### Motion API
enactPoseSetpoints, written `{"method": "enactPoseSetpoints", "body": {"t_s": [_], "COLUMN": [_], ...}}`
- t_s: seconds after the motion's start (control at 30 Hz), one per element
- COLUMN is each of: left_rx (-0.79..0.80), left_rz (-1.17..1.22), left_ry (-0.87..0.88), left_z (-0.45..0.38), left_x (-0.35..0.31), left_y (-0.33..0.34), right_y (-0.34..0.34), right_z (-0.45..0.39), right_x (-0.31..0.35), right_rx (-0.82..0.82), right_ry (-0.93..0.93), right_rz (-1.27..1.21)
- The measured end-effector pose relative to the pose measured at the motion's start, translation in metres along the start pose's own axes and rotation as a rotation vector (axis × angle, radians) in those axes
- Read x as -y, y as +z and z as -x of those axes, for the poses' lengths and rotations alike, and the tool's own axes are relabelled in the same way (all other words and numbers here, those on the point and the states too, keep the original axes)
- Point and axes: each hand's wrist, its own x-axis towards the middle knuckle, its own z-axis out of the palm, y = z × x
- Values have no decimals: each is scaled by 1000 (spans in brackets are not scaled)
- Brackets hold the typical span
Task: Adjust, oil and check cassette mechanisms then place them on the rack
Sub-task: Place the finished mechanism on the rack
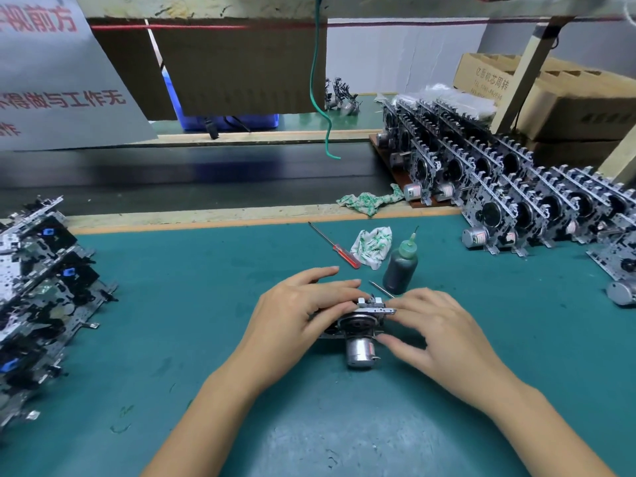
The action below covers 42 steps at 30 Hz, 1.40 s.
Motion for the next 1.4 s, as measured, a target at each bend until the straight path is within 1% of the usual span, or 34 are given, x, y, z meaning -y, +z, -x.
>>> {"method": "enactPoseSetpoints", "body": {"t_s": [0.07,0.13,0.2,0.27,0.33,0.4,0.5,0.67,0.77,0.83,0.9,0.97,1.03,1.13,1.33,1.4], "left_rx": [-7,-10,-9,-14,-19,-16,-15,-12,-21,-27,-27,-23,-19,-15,16,56], "left_rz": [-4,-9,-14,-15,-13,-11,-12,23,30,17,11,11,6,-14,15,49], "left_ry": [0,-2,5,13,10,5,6,14,25,17,16,18,16,6,-7,-3], "left_z": [-1,-1,-1,-1,0,1,1,3,3,3,3,2,1,-2,-3,-4], "left_x": [0,0,1,2,2,2,1,3,2,2,1,1,0,0,-1,-2], "left_y": [0,1,1,1,1,1,0,0,0,1,1,0,0,0,-1,-5], "right_y": [2,-1,-6,-6,0,4,6,5,6,5,5,6,8,12,6,-1], "right_z": [-1,-5,-11,-19,-24,-26,-27,-29,-25,-22,-18,-11,-4,2,0,-4], "right_x": [0,-3,-5,0,5,8,8,8,11,13,11,10,11,11,11,12], "right_rx": [18,50,79,93,79,65,78,77,61,55,20,-89,-151,-124,-64,-122], "right_ry": [-6,15,76,139,197,239,278,280,304,287,225,180,147,107,116,105], "right_rz": [19,-29,-181,-384,-581,-700,-780,-807,-764,-680,-429,-142,2,63,58,-5]}}
